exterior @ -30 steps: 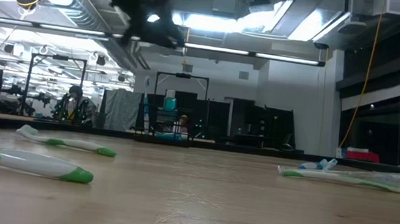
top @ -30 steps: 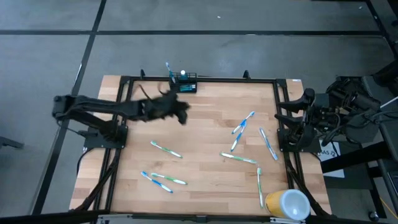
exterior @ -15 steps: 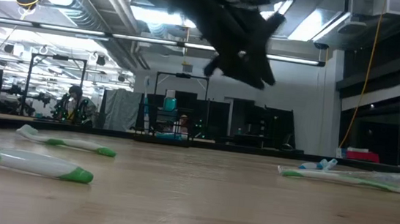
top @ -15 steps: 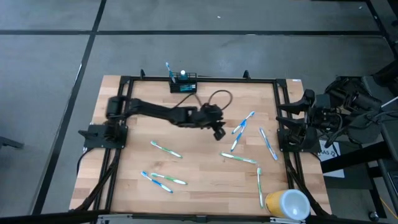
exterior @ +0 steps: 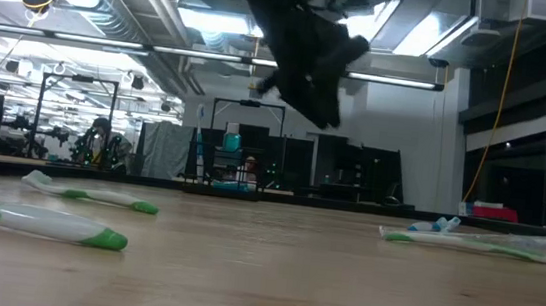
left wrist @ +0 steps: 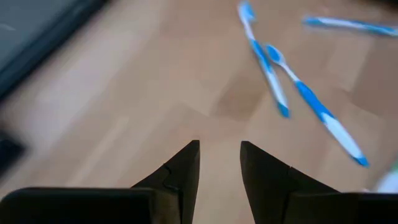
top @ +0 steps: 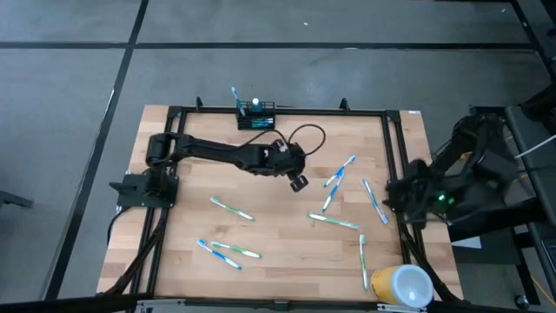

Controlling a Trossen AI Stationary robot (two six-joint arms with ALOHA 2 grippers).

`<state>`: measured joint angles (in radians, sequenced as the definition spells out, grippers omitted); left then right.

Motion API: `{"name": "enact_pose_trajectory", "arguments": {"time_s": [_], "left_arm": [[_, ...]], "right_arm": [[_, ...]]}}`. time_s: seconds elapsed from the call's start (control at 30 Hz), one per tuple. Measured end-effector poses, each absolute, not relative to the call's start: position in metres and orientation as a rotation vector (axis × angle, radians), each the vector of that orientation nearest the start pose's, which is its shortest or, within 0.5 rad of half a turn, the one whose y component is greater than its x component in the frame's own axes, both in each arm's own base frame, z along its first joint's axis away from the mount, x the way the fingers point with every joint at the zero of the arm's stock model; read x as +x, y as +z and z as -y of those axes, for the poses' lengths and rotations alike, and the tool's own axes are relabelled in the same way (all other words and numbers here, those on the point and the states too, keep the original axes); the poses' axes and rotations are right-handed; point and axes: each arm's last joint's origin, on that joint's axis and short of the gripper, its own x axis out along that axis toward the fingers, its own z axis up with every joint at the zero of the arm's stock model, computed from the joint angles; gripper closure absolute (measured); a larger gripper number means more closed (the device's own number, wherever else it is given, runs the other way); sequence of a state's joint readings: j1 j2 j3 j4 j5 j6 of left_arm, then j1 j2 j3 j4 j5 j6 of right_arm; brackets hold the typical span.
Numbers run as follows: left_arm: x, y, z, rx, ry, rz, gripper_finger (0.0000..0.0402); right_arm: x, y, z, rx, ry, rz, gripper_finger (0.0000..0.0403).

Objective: Pick & Place toothbrushing station
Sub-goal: Put the blue toothbrush into the black wire organizer

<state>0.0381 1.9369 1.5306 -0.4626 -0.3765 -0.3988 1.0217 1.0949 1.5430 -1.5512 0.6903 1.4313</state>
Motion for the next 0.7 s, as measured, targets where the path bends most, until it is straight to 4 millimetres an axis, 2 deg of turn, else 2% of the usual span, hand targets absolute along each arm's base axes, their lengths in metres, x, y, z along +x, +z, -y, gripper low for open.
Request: {"name": "enact_pose_trajectory", "arguments": {"time_s": [0.17, 0.3, 0.4, 0.5, 0.7], "left_arm": [[0.383, 0.259, -0.019, -0.222, 0.668, -0.715, 0.0291], [0.343, 0.274, -0.008, -0.214, 0.674, -0.663, 0.0292], [0.312, 0.282, -0.001, -0.217, 0.674, -0.624, 0.0292], [0.283, 0.287, 0.005, -0.253, 0.682, -0.575, 0.0294], [0.242, 0.295, 0.015, -0.274, 0.652, -0.498, 0.0295]], "right_arm": [[0.086, 0.361, -0.116, 0.722, -0.465, -0.935, 0.0190], [0.100, 0.329, -0.135, 0.901, -0.472, -0.827, 0.0203], [0.116, 0.307, -0.137, 1.086, -0.584, -0.753, 0.0211], [0.130, 0.289, -0.134, 1.240, -0.687, -0.755, 0.0217], [0.164, 0.270, -0.123, 1.351, -0.857, -0.666, 0.0219]]}}
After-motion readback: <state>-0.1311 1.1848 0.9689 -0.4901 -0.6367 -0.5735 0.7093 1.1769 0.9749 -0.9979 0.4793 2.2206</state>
